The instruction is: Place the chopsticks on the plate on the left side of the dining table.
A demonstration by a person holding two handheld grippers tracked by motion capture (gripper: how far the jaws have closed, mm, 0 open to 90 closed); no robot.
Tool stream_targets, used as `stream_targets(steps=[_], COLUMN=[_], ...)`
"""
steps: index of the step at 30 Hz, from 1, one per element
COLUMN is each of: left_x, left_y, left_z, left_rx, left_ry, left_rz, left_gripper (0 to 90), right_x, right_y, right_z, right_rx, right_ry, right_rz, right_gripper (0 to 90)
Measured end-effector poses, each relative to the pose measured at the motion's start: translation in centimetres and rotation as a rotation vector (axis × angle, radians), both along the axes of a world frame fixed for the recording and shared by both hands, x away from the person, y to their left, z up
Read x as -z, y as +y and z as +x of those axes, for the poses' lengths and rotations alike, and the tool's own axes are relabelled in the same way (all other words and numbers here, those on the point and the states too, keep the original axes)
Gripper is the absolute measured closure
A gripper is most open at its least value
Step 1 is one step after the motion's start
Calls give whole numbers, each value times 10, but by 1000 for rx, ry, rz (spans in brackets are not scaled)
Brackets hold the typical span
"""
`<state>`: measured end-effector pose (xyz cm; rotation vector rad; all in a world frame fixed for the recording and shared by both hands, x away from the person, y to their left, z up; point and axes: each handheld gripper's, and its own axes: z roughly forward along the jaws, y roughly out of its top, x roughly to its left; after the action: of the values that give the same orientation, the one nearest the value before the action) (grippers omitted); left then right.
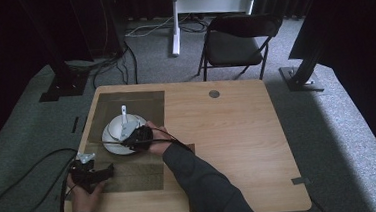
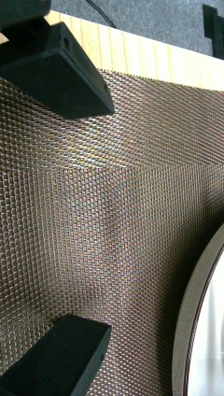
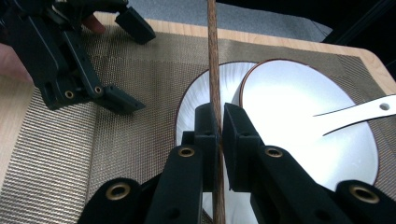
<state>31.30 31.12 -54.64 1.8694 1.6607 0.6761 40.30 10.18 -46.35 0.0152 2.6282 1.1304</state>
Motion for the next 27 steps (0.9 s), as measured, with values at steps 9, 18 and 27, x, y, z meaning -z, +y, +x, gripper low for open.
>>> stream_targets(steps=[9, 18, 27], left_x=[0, 0, 0], left_y=[0, 0, 0], left_z=[0, 0, 0], left_rx=[0, 1, 0], left_ry=[1, 2, 1], left_rz=[0, 1, 0], left_gripper=[2, 2, 2], right_x=[8, 17, 24], right_y=[6, 11, 14], right_z=[3, 7, 9], right_rx=[-4, -1, 0], right_ry=[2, 13, 12], right_rz=[-13, -31, -52], right_gripper=[848, 849, 848])
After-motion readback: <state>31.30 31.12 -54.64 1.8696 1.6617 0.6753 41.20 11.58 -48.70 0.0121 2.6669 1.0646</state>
